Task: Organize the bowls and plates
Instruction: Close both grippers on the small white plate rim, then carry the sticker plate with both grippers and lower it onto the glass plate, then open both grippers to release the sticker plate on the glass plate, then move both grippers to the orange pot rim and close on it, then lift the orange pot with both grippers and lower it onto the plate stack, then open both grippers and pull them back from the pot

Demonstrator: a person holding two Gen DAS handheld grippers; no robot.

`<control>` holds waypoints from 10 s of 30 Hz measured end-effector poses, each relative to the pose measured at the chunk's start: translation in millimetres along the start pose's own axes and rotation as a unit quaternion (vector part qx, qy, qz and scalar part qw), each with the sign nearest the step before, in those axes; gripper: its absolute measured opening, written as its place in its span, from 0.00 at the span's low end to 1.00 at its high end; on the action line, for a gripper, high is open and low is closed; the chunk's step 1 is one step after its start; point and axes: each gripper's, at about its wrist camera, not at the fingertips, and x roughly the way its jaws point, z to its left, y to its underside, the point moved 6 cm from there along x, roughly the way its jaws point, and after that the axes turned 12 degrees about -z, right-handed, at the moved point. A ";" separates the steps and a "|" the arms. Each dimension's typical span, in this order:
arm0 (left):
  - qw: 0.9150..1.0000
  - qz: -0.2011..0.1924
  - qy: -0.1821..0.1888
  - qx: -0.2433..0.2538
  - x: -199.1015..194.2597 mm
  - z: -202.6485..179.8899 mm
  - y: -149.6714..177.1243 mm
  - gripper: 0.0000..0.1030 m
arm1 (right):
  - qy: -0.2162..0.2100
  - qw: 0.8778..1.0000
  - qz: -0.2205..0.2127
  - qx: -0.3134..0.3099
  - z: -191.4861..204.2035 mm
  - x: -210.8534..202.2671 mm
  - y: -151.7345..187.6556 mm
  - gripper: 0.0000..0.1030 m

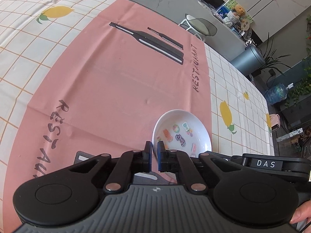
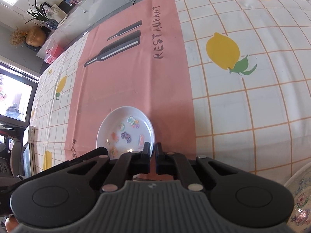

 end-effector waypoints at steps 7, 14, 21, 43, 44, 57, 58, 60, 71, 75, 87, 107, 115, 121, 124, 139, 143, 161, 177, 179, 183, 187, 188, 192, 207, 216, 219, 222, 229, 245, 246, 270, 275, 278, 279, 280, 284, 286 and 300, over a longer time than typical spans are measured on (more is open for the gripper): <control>0.999 -0.032 0.011 0.016 -28.7 -28.5 -12.1 0.05 | -0.022 0.999 -0.047 0.011 6.0 -37.3 -9.0 0.01; 0.998 -0.047 0.031 0.038 -51.9 -69.0 -7.6 0.05 | -0.033 0.994 -0.103 0.025 -1.1 -86.7 -10.8 0.01; 0.993 -0.037 0.062 0.089 -58.7 -119.6 18.0 0.05 | -0.029 0.986 -0.147 0.072 -39.3 -137.9 3.7 0.02; 0.977 0.095 0.091 0.170 -6.5 -204.8 142.9 0.06 | 0.063 0.961 -0.212 0.168 -179.9 -218.6 70.6 0.01; 0.976 0.098 0.088 0.173 -4.2 -205.1 145.7 0.06 | 0.068 0.961 -0.211 0.168 -182.7 -217.0 72.7 0.01; 0.966 0.122 0.047 0.224 12.8 -203.8 173.3 0.08 | 0.089 0.963 -0.187 0.175 -202.5 -195.3 88.6 0.02; 0.965 0.121 0.045 0.228 13.0 -203.7 173.7 0.08 | 0.091 0.963 -0.185 0.173 -202.0 -193.8 88.8 0.02; 0.964 0.118 0.041 0.234 13.8 -203.8 173.6 0.08 | 0.092 0.964 -0.182 0.170 -202.3 -191.0 89.7 0.02; 0.962 0.117 0.040 0.242 14.2 -204.5 171.4 0.21 | 0.105 0.964 -0.180 0.163 -204.9 -185.4 89.6 0.06; 0.962 0.117 0.039 0.245 12.7 -205.3 170.5 0.33 | 0.101 0.964 -0.181 0.168 -204.3 -187.3 90.1 0.13; 0.962 0.052 0.053 0.262 -21.5 -216.7 146.1 0.45 | 0.096 0.964 -0.190 0.157 -190.3 -200.4 84.8 0.43; 0.963 -0.040 0.047 0.264 -89.9 -170.2 59.3 0.77 | 0.076 0.972 -0.193 0.111 -125.9 -204.2 75.5 0.74; 0.971 -0.071 0.026 0.228 -103.0 -128.1 33.3 0.83 | 0.066 0.980 -0.175 0.075 -88.9 -188.5 76.7 0.81; 0.976 -0.062 0.008 0.209 -96.0 -97.2 32.5 0.83 | 0.062 0.984 -0.157 0.051 -62.9 -173.3 78.4 0.82; 0.978 -0.052 0.010 0.201 -92.6 -84.1 35.1 0.83 | 0.063 0.986 -0.148 0.035 -51.0 -164.6 79.9 0.82; 0.990 0.015 0.026 0.139 -57.9 -41.1 54.9 0.83 | 0.096 0.991 -0.084 0.046 -43.4 -108.0 88.8 0.81; 0.990 0.030 0.041 0.130 -50.9 -41.2 58.8 0.83 | 0.099 0.991 -0.071 0.049 -46.7 -98.2 88.2 0.81; 0.993 0.068 0.058 0.079 -27.7 -29.6 63.6 0.78 | 0.057 0.994 -0.052 0.078 -54.7 -84.2 88.9 0.81; 0.995 0.066 0.064 0.022 -46.6 0.5 50.2 0.55 | 0.047 0.997 -0.044 0.053 -45.0 -88.8 83.6 0.72; 0.995 0.064 0.066 0.024 -47.3 -0.8 48.8 0.55 | 0.049 0.996 -0.052 0.051 -43.2 -96.1 80.6 0.72; 0.995 0.063 0.069 0.024 -46.0 -4.8 48.6 0.55 | 0.039 0.995 -0.079 0.048 -39.7 -119.2 68.9 0.72; 0.995 0.064 0.068 0.025 -44.6 -7.7 49.7 0.55 | 0.020 0.994 -0.098 0.047 -33.5 -134.2 60.8 0.74; 0.995 0.065 0.066 0.026 -44.5 -7.6 50.3 0.55 | 0.012 0.994 -0.096 0.051 -32.4 -133.8 60.6 0.74; 0.995 0.071 0.061 0.022 -42.0 -6.5 55.9 0.59 | -0.010 0.995 -0.068 0.067 -27.0 -117.6 70.4 0.75; 0.995 0.075 0.068 -0.013 -31.7 -4.1 67.4 0.58 | -0.022 0.994 -0.034 0.105 -29.3 -83.0 92.6 0.55; 0.994 0.074 0.073 -0.030 -32.2 -4.4 67.4 0.55 | -0.019 0.994 -0.040 0.100 -29.2 -83.4 94.5 0.49; 0.994 0.071 0.071 -0.035 -32.7 -4.0 67.8 0.54 | -0.019 0.994 -0.041 0.104 -30.7 -83.6 94.7 0.48; 0.995 0.062 0.068 -0.032 -35.7 -4.3 69.1 0.54 | -0.015 0.994 -0.044 0.098 -29.3 -84.1 95.2 0.47; 0.997 0.049 0.064 -0.020 -40.3 -8.2 68.1 0.54 | -0.015 0.993 -0.041 0.109 -32.9 -85.3 98.4 0.42; 0.996 0.034 0.070 0.040 -53.0 -65.3 66.3 0.54 | -0.044 0.986 -0.059 0.147 -54.4 -122.2 93.7 0.42; 0.996 0.035 0.073 0.045 -52.1 -71.8 66.7 0.54 | -0.045 0.986 -0.059 0.149 -57.9 -126.6 91.4 0.42; 0.980 0.116 0.130 0.090 9.2 -205.5 116.4 0.54 | 0.011 0.973 -0.121 0.196 -187.3 -211.3 58.9 0.43; 0.980 0.123 0.123 0.091 15.2 -208.9 122.8 0.54 | 0.012 0.971 -0.119 0.208 -196.7 -211.0 57.9 0.43; 0.980 0.129 0.119 0.090 20.4 -208.2 125.7 0.54 | 0.013 0.970 -0.117 0.211 -201.7 -208.0 58.9 0.43; 0.980 0.130 0.118 0.090 21.4 -208.2 126.1 0.54 | 0.013 0.970 -0.115 0.212 -203.4 -206.7 59.3 0.43; 0.980 0.133 0.116 0.089 22.6 -207.9 126.9 0.54 | 0.013 0.970 -0.114 0.213 -204.5 -205.8 60.1 0.43; 0.980 0.136 0.111 0.091 25.9 -206.2 129.2 0.54 | 0.013 0.970 -0.110 0.218 -208.4 -201.7 63.3 0.43; 0.980 0.135 0.113 0.093 26.0 -206.3 129.4 0.54 | 0.011 0.969 -0.110 0.221 -210.3 -199.9 64.9 0.44; 0.982 0.119 0.118 0.089 21.5 -205.3 119.6 0.53 | 0.011 0.969 -0.119 0.217 -205.1 -203.1 60.7 0.53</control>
